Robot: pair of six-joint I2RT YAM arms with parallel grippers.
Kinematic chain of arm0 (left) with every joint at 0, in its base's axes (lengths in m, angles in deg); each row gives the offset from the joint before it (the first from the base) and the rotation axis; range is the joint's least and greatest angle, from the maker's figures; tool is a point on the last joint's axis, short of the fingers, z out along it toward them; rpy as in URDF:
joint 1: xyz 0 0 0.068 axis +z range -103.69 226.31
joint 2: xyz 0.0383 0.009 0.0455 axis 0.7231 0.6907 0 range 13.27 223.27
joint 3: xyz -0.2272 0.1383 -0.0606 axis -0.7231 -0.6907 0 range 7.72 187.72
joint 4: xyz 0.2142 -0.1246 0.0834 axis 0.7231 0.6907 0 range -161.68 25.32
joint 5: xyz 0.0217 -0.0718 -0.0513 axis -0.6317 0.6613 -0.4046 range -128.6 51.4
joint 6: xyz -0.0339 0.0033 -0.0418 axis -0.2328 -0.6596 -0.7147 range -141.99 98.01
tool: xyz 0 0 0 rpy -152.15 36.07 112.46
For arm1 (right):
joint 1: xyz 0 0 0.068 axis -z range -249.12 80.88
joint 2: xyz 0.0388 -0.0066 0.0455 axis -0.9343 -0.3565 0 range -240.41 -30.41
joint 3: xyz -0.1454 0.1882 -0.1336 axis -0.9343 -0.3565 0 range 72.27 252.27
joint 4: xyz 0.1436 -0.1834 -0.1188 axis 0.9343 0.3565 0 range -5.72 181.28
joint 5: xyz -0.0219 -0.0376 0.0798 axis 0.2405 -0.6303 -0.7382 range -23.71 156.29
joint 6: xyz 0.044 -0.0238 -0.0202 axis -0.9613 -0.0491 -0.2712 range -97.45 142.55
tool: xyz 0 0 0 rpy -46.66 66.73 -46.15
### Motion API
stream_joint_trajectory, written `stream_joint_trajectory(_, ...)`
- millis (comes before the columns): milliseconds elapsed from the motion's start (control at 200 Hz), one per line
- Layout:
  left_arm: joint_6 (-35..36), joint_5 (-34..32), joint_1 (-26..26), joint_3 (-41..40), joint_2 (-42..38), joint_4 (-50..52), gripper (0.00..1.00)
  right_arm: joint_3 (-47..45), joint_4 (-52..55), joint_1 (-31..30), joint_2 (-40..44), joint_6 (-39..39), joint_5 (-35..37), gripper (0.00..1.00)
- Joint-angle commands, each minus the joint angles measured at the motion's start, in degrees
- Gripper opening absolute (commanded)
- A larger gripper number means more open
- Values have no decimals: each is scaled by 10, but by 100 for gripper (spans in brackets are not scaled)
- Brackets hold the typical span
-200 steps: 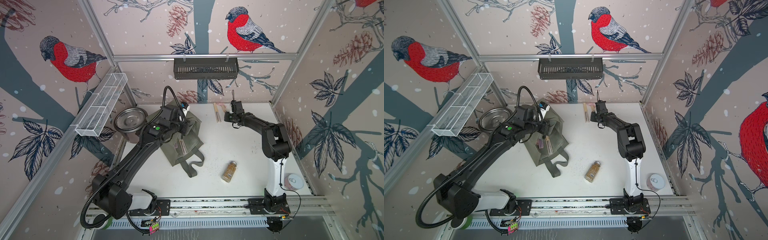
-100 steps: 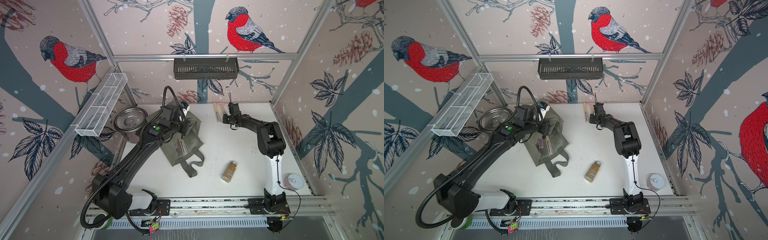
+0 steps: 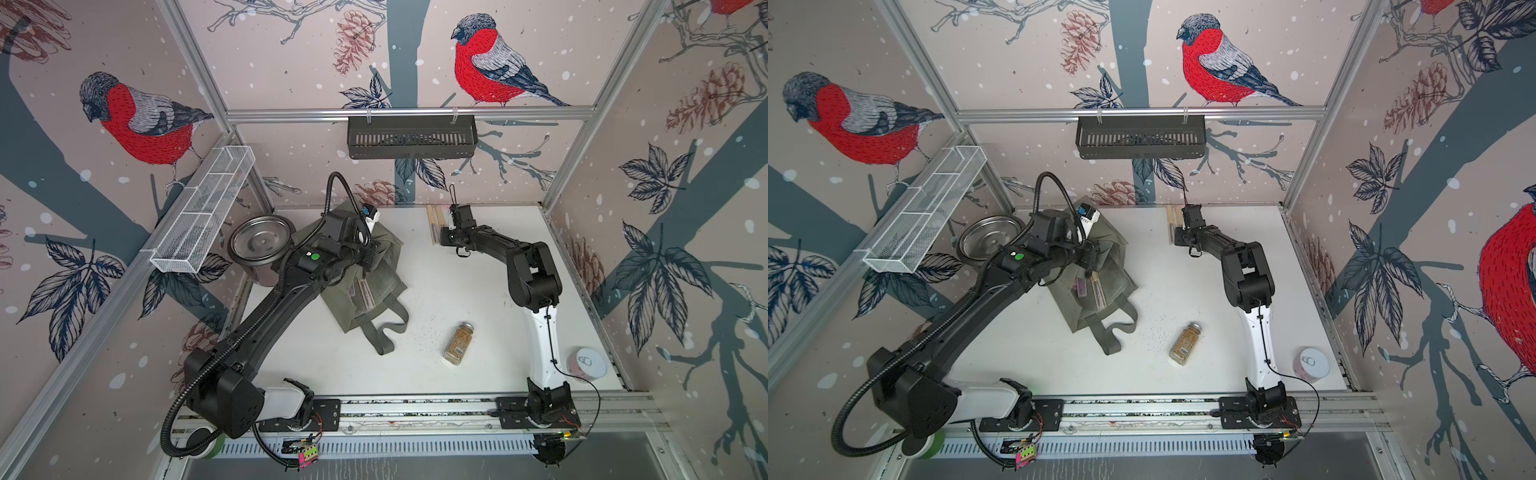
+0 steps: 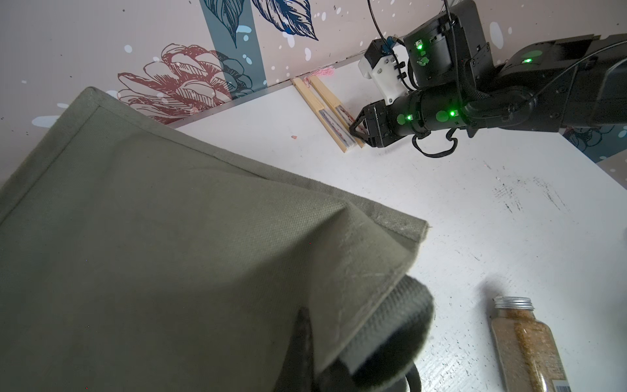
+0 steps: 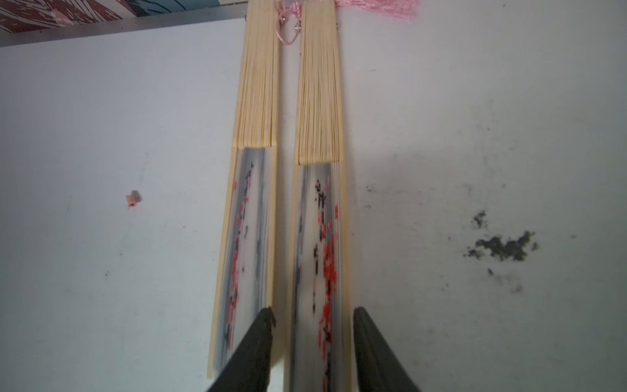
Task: Take out the folding fans from the tote bags
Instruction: Place the folding fan at the center of the board, then pick up the folding fan from the canvas bag.
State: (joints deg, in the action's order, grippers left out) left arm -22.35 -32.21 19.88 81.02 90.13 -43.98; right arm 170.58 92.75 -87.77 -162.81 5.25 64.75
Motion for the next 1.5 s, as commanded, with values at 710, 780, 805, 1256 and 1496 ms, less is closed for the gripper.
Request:
stream_joint_trajectory(710, 4, -1, -1, -1, -1, -8, 0, -396, -74, -174, 413, -61, 81, 46)
stream_joint_trajectory(780, 4, 0, -1, -1, -1, -8, 0, -435, -74, -230, 456, -68, 105, 46)
stream_joint_trajectory(805, 3, 1, -1, -1, -1, -8, 0, -444, -75, -252, 468, -69, 114, 46)
stream_joint_trajectory(1256, 6, 13, -2, 1, -4, -6, 0, -455, -149, -485, 417, -158, 164, 46)
stream_joint_trajectory(1496, 8, 15, -1, 2, -8, -6, 0, -368, -147, -496, 301, -183, 169, 49)
